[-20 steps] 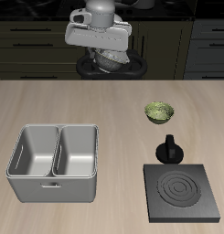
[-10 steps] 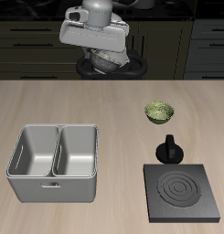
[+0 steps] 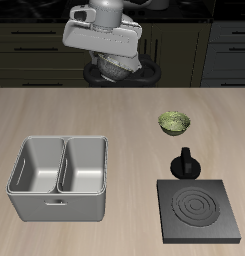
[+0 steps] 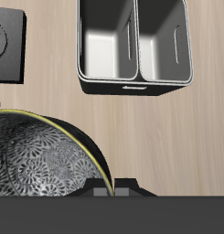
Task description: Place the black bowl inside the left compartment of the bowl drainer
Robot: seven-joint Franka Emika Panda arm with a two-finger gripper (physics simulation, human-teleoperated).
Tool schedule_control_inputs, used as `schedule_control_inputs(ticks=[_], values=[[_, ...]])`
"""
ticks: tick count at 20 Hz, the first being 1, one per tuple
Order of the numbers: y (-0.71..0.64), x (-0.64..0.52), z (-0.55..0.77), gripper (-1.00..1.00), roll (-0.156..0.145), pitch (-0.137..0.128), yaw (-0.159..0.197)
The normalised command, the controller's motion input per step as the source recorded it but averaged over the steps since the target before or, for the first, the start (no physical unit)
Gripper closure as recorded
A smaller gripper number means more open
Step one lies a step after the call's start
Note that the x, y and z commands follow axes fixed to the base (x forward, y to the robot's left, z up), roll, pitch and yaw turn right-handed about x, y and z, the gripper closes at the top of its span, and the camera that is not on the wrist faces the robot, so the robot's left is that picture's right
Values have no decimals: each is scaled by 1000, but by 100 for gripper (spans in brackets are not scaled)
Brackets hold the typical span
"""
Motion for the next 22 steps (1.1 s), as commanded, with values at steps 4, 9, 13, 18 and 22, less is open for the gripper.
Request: schedule_control_inputs(ticks=[4,9,13,18,22], values=[[-84,304,91,100,-27,-6,-6],[-201,267,35,100,-53,11,-13],[-405,358,50,100,-79,-2,-12],[-314,287,57,100,-52,19,-16],[-138,268,53,100,10,12,7]])
